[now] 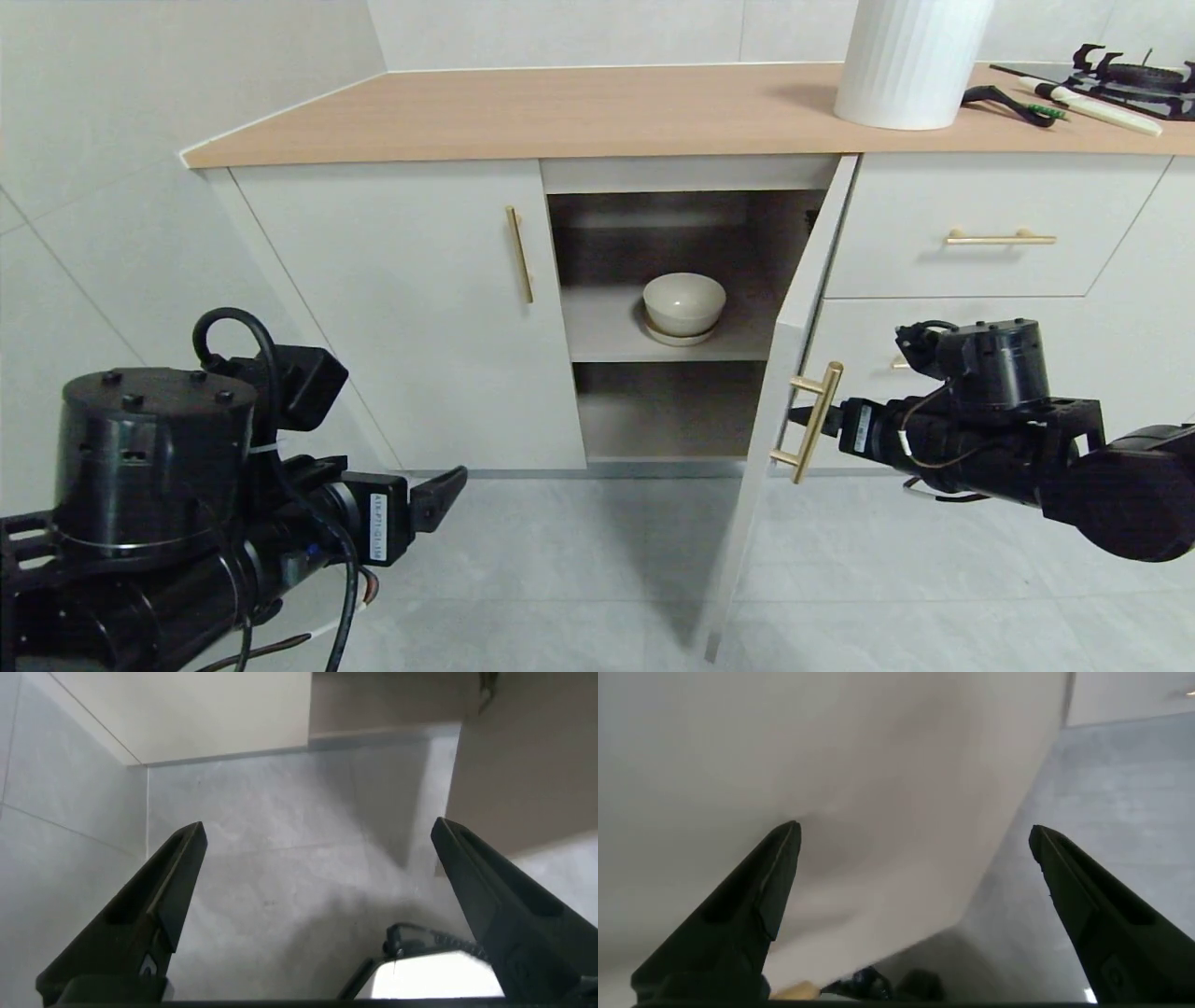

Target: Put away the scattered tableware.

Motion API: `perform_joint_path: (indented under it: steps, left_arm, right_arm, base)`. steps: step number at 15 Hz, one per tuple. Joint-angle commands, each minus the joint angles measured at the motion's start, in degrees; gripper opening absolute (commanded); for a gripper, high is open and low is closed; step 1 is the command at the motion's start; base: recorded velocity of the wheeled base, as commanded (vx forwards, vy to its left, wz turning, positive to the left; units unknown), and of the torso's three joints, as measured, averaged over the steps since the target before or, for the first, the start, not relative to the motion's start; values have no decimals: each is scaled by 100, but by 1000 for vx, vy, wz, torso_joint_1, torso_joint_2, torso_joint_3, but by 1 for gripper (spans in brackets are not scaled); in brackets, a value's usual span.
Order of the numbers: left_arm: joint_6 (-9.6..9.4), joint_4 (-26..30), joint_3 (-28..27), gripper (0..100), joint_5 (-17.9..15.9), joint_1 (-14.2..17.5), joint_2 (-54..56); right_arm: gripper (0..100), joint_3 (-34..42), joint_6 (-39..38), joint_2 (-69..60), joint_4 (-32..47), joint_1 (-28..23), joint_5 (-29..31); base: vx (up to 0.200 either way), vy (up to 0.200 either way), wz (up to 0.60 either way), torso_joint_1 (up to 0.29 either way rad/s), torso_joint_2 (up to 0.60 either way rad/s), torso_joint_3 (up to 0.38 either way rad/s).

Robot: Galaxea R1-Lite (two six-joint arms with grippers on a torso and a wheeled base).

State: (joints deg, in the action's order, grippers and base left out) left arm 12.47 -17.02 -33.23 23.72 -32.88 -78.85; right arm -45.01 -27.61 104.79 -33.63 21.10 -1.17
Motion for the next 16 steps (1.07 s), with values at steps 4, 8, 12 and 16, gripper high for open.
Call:
perform_joint_path:
  steps: [4, 8, 12, 16]
  left_arm:
    - [-8, 6, 10, 100, 168, -149, -52]
    - [-34, 14, 80, 100, 168, -149, -25]
    - [-52, 14, 98, 100, 168, -149, 1]
    - [-43, 6, 80, 100, 168, -149, -25]
  right_arm:
    - [100, 1, -280, 235, -187, 52, 12]
    - [100, 1, -289, 252, -310, 52, 29]
    - [100, 1, -500, 490, -706, 263, 64]
    - [100, -78, -561, 1043, -1383, 518, 653]
  base:
    - [0, 0, 0, 0, 0, 0]
    - [0, 0, 0, 0, 0, 0]
    - [200, 0, 0, -1, 1, 2]
    - [200, 0, 0, 4, 5, 2]
